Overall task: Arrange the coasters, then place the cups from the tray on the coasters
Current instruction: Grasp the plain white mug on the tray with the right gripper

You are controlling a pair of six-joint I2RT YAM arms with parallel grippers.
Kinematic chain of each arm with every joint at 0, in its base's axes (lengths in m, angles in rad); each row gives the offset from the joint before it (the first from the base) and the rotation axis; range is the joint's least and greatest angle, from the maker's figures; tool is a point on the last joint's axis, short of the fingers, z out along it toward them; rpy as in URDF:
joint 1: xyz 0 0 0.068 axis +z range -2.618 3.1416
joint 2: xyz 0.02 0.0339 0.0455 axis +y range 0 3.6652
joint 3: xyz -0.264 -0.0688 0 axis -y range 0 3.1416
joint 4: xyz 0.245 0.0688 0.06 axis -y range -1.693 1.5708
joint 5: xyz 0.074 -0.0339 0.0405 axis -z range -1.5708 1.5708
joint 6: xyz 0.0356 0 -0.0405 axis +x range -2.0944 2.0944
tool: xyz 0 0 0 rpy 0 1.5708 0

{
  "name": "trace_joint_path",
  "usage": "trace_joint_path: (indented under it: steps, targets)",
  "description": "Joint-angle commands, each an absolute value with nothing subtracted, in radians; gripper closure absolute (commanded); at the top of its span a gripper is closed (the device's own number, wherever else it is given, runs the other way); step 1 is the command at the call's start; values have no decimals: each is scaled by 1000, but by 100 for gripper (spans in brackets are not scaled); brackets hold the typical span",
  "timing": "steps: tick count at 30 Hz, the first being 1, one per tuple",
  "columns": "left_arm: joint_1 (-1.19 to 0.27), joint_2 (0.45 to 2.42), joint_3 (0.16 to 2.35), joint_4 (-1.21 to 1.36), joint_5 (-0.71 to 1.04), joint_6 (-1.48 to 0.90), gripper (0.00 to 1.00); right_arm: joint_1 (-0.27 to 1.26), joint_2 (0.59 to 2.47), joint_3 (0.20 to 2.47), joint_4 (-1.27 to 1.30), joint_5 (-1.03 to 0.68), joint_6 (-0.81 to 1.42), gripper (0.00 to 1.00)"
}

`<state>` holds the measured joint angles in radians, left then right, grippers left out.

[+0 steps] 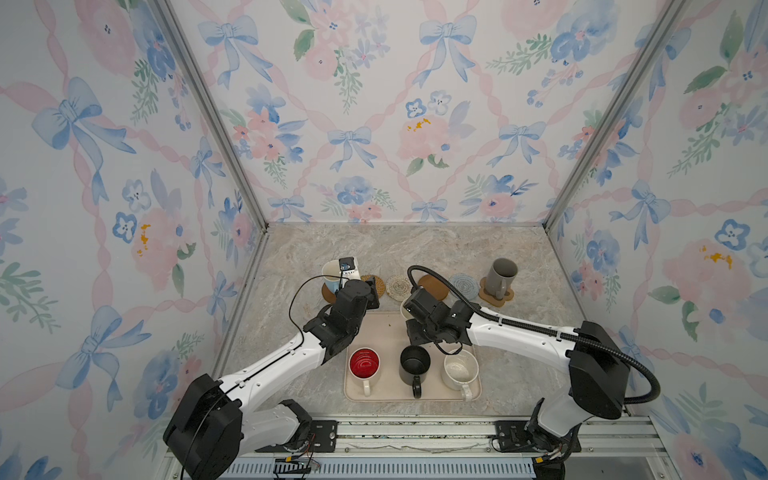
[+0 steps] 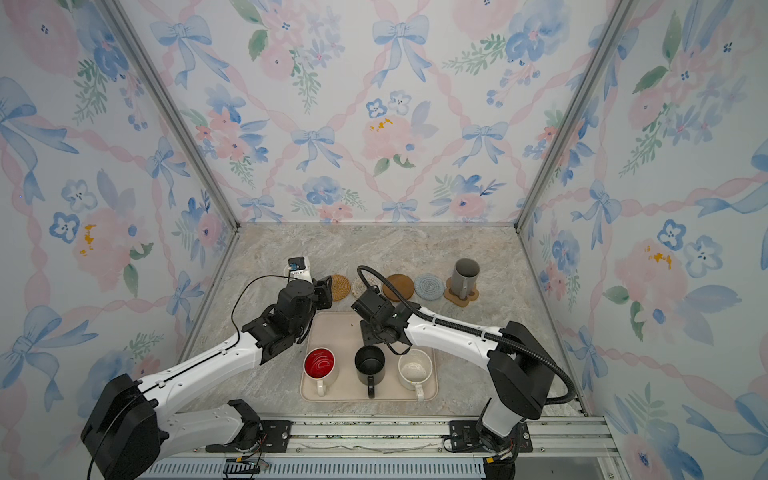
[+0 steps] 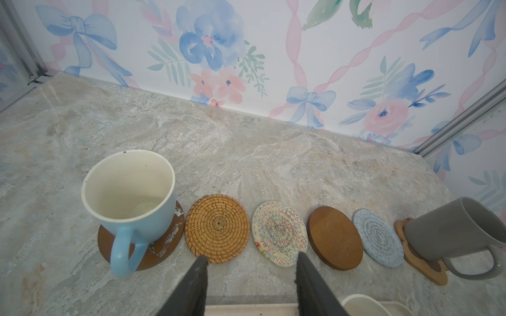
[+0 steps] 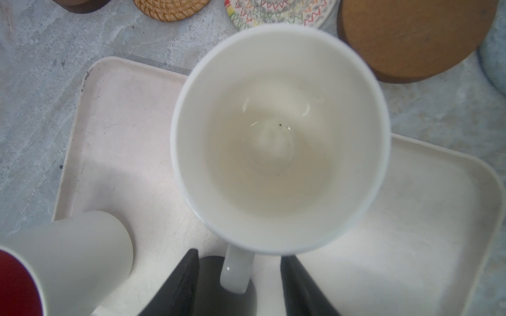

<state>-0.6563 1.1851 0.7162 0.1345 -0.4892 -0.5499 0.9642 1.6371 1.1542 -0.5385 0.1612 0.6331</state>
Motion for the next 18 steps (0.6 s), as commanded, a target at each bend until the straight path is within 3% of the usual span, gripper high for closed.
trace_joint_path:
  steps: [1,9,18]
  targets:
    - [-656,1175,708,151,-494,-528,52,962,1680,1193,-529,182,643,49]
    - [-648,1184,704,158,-491,-527,51,944,1700,1182,-518,188,658,53]
    - [-645,1198,706,164,-483,-528,51,936,1700,1177,-522,212,662,71]
